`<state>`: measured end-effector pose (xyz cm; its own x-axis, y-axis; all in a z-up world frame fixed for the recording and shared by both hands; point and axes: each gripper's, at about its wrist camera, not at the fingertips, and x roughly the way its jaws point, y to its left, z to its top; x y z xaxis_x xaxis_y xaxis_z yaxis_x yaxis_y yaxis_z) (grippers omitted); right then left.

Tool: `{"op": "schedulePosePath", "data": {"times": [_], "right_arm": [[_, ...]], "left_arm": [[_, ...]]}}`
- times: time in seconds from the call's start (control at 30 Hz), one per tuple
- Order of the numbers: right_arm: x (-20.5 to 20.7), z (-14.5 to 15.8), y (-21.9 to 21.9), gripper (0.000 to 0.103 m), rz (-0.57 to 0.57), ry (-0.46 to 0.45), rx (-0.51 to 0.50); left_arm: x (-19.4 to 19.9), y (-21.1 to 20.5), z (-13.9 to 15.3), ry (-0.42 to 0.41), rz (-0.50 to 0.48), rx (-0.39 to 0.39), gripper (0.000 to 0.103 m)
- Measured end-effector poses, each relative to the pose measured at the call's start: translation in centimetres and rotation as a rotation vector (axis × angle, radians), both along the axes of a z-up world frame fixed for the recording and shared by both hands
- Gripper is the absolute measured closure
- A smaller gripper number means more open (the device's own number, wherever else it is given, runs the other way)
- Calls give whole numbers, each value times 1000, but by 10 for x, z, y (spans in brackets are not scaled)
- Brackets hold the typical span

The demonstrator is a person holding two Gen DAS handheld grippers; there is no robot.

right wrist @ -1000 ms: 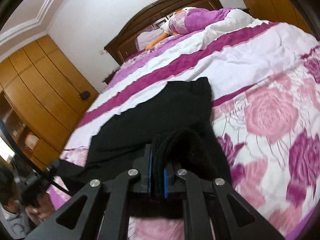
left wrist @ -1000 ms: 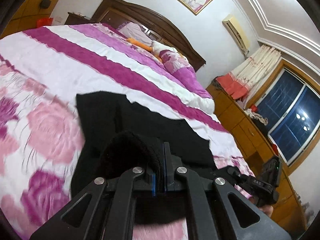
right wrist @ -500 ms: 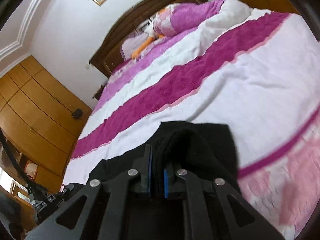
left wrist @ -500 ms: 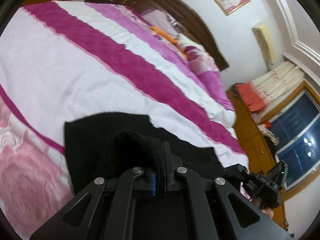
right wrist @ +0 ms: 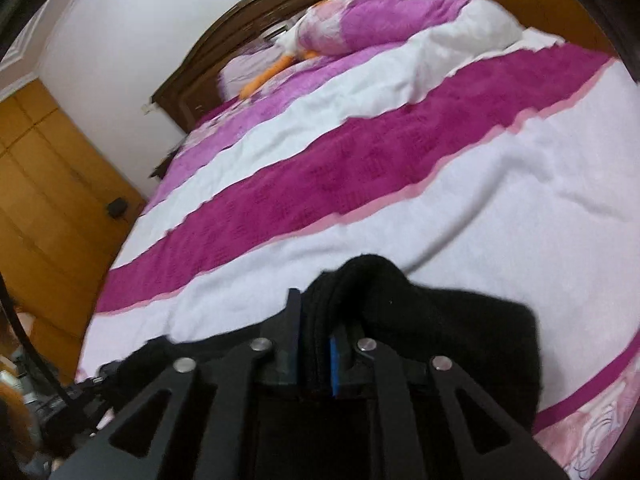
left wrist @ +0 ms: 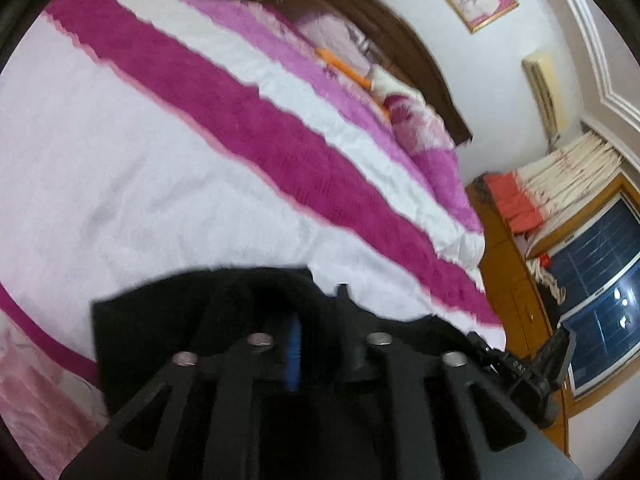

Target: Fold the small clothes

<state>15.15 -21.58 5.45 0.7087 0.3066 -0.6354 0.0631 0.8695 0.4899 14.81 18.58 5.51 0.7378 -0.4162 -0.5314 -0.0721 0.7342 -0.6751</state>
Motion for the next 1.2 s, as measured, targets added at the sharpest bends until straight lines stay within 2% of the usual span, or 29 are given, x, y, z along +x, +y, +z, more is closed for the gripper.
{"op": "schedulePosePath", "data": {"times": [0.03,0.07,0.1,0.17,0.27,0.4,0.5,0.57,0.6,0.67,0.73,0.8,0.87,0.93,1.0,1.1,1.2], "right_arm": [[-1,-2,-3,60,-13,-11,8],[-1,-2,-5,38,-24,-10,-2],[-2,-2,-6,31,-37,-9,-26],[-1,-1,-7,28,-46,-2,-74],[1,-1,-12,28,-47,16,-74],[2,-4,-15,28,-52,35,-78],[-4,0,-13,28,-44,52,-87],[-16,8,-13,19,-46,62,-82],[-26,12,-14,15,-48,56,-73],[-54,20,-15,0,-38,42,-51],[-81,24,-18,0,-24,68,-28],[-122,20,-31,0,-68,64,48],[-152,11,-37,0,-84,97,94],[-175,0,-41,0,-93,132,125],[-189,-17,-43,0,-113,190,173],[-190,-48,-46,0,-155,283,237],[-185,-58,-56,0,-195,222,321]], "left_arm": [[-4,1,4,-19,39,28,72],[-8,3,8,-27,76,64,61],[-10,4,12,-30,91,81,59],[-13,6,16,-34,82,73,59],[-18,9,23,-44,80,78,59],[-26,8,25,-28,64,119,59],[-51,3,27,-34,30,172,59],[-69,1,30,-37,29,178,59],[-80,2,31,-44,20,148,59],[-107,4,27,-69,-33,32,59],[-139,8,15,-71,-82,-105,57],[-168,8,-1,-12,-87,-239,48],[-181,8,-15,39,-80,-326,41],[-191,10,-33,107,-14,-364,38],[-193,12,-48,165,42,-368,39],[-187,13,-52,151,66,-367,40],[-182,16,-52,123,110,-346,47]]}}
